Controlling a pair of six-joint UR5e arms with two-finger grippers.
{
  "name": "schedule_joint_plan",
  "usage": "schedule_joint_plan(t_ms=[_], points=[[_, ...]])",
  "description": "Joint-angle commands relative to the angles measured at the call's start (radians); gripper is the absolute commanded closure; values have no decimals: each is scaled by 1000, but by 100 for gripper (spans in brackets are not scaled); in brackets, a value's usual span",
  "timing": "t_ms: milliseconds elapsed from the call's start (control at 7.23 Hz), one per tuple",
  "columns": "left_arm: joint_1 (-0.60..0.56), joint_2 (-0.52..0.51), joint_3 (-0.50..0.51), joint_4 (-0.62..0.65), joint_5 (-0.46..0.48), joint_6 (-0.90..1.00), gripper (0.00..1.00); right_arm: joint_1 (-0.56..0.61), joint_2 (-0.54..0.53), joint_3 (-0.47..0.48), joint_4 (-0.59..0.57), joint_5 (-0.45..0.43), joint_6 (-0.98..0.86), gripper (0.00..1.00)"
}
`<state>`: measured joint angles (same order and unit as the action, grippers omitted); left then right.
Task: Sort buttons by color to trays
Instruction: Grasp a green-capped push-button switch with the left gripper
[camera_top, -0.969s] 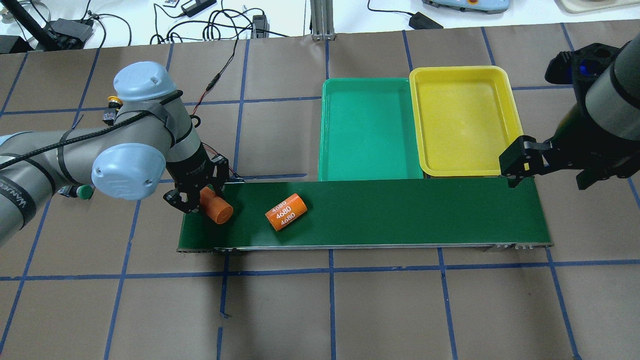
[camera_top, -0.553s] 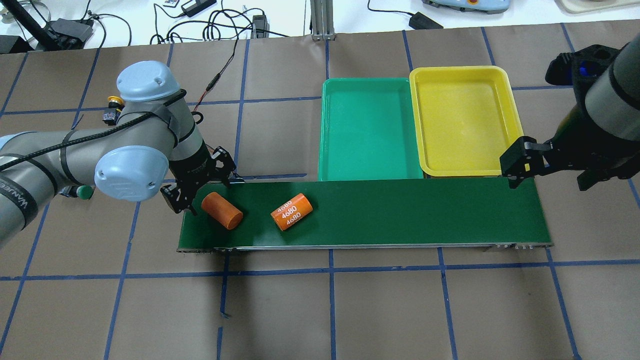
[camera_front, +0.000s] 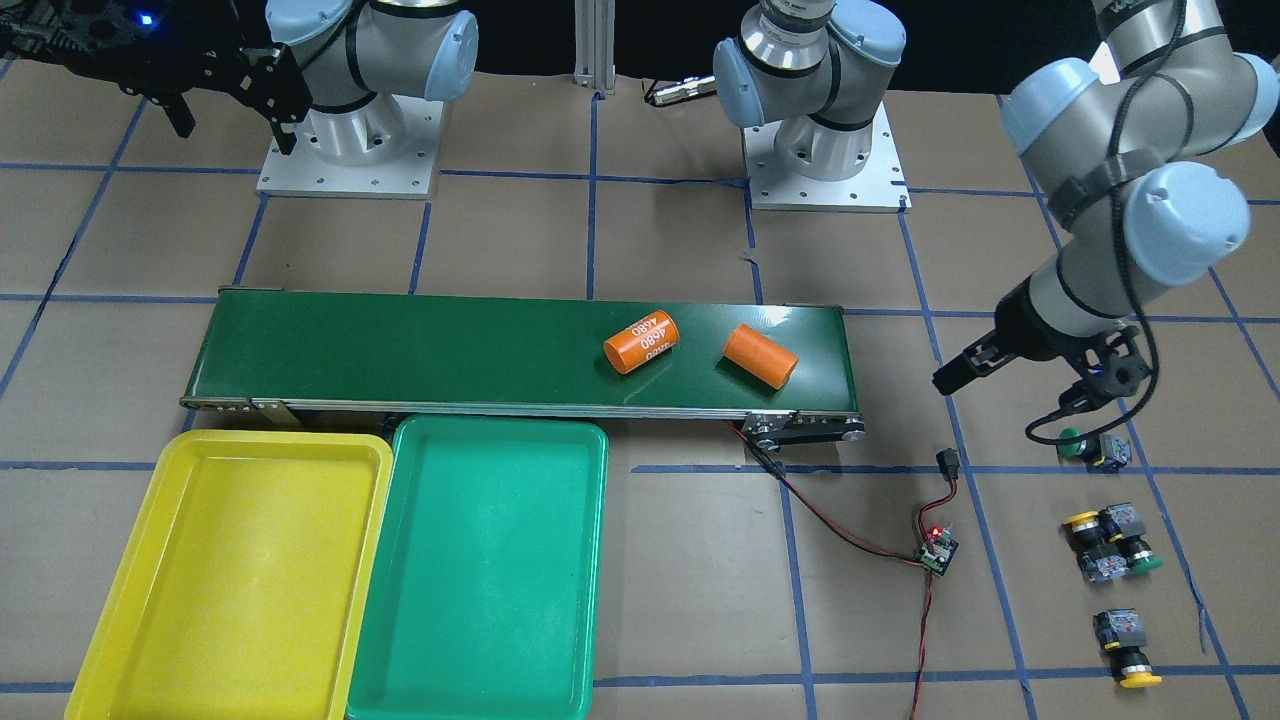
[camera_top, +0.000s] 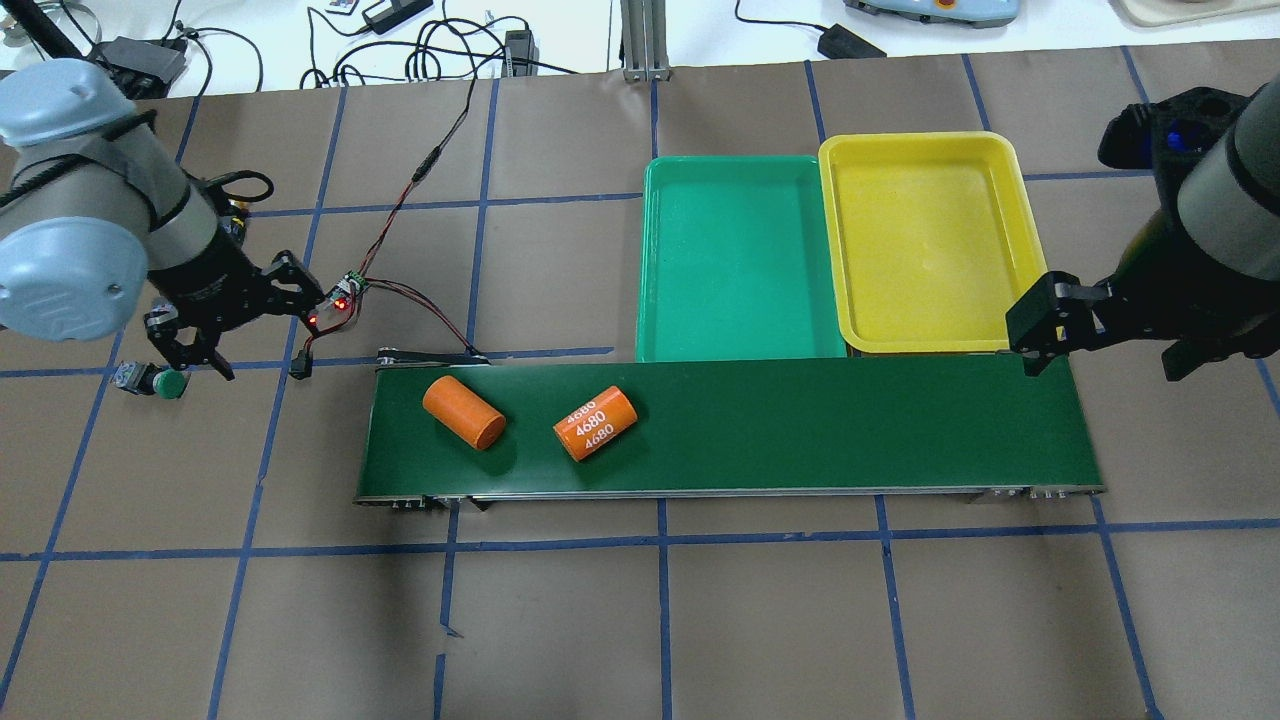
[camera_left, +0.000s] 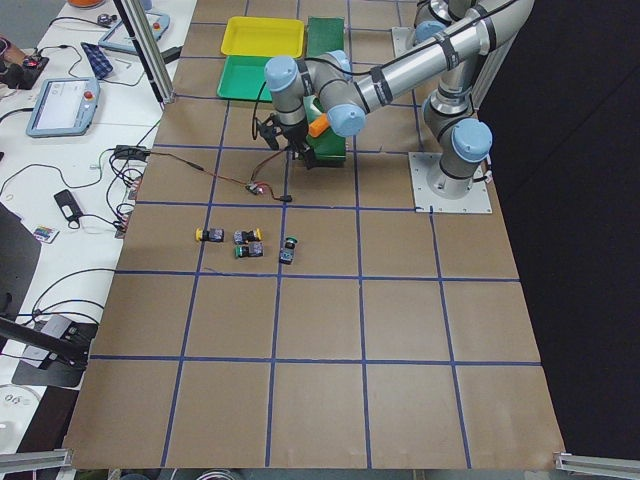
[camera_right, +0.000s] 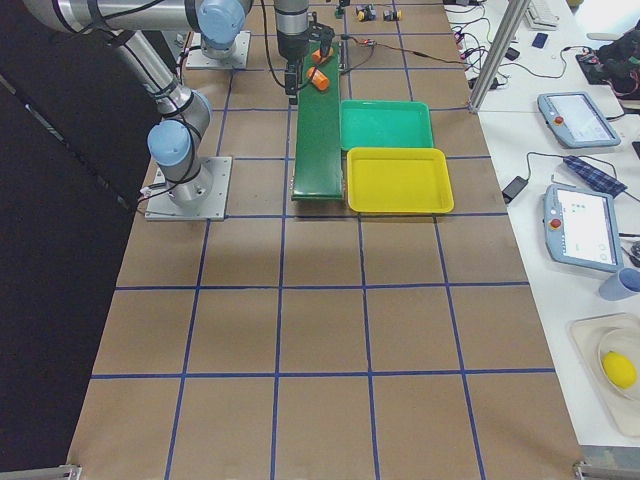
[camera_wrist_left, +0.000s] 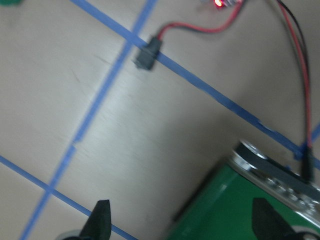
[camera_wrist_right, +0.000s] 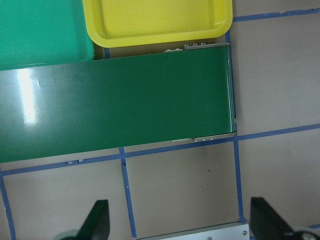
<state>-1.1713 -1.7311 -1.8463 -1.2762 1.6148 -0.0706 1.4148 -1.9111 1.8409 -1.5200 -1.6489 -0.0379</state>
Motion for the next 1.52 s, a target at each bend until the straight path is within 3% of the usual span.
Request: schedule_joint_plan(t_ms=[0, 277, 553, 969, 1384], points=[[135, -37, -13, 65, 5, 362, 0, -3, 0, 0, 0, 0, -7, 0], [189, -93, -5, 126, 11, 661, 0, -2, -2, 0, 0, 1, 1, 0], [203, -162, -14, 274, 54, 948, 0, -2, -12, 0, 0, 3, -4, 0], [209, -249, 6, 423, 103, 1027, 0, 0, -8, 3, -2, 20, -11, 0], [256, -320, 7, 446, 92, 1037, 0, 0, -12, 23, 0, 18, -11, 0]])
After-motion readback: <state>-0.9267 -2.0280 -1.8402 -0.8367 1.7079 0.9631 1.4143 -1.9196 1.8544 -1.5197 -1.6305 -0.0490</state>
